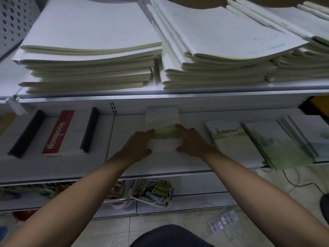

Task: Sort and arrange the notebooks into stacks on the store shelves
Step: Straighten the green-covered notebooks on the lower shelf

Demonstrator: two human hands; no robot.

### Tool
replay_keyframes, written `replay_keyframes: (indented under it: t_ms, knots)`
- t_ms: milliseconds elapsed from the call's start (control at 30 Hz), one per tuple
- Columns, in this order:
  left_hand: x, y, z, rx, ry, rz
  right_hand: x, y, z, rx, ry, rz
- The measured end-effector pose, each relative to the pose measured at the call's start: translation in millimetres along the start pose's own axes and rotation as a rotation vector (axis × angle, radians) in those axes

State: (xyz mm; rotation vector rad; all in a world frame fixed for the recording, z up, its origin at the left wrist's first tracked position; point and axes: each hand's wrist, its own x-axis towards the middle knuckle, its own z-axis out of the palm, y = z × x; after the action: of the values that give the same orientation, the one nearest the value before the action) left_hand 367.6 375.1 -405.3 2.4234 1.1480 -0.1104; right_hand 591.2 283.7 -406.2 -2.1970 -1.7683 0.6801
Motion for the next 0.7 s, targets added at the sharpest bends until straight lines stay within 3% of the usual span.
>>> replay_keyframes:
  t_ms: [267,500,700]
  knots:
    - [-7.0,-2.4,3.7,-0.047,0.024,0.007,1.4,-4.7,-7.2,-0.042,-0.027,0.022]
    - [-9.4,14.2,-1.0,-0.034,-0.026,-0.053,-25.3,1.1,-10.9,0.009,-0.038,0.149]
    - [-16.9,80.3,-0.2,-0.066,0.178,0.192,-88.3,47.7,-39.1,0.084,0.337,0.264]
